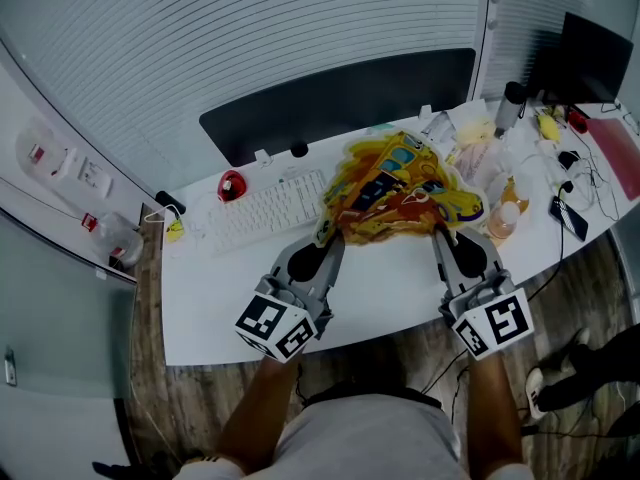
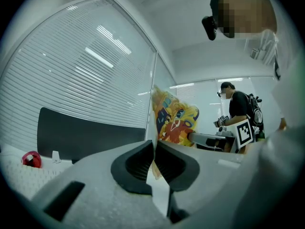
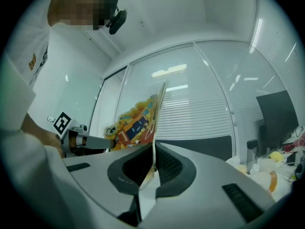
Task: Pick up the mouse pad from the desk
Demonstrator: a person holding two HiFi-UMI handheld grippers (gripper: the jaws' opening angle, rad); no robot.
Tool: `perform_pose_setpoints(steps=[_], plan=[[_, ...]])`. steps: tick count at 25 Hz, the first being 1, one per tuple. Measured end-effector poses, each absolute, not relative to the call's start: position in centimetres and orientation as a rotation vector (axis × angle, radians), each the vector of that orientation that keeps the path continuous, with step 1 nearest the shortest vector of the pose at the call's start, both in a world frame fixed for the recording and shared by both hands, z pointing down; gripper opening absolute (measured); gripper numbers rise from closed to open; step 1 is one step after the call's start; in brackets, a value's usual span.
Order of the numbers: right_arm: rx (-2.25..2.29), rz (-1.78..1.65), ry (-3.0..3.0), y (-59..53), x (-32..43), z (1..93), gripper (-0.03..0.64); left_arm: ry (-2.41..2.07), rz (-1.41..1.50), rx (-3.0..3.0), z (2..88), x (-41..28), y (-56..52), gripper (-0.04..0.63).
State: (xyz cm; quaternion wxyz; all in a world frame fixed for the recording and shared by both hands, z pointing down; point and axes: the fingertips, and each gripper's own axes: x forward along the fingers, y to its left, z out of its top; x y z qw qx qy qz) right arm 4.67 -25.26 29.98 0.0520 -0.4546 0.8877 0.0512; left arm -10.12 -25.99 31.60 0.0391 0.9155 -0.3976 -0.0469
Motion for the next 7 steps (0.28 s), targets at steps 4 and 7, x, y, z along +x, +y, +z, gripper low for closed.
perform_pose_setpoints(steps=[4, 7], plan=[[-1.386, 0.156, 2.701, -25.13, 5.06, 30.22, 0.018, -1.222, -0.146, 2.806, 31.83, -9.69, -25.93, 0.023], [-1.390, 0.153, 2.701, -25.26, 4.93, 30.09, 0.020, -1.217, -0.145, 2.802, 31.73, -9.78, -26.02, 0.022]])
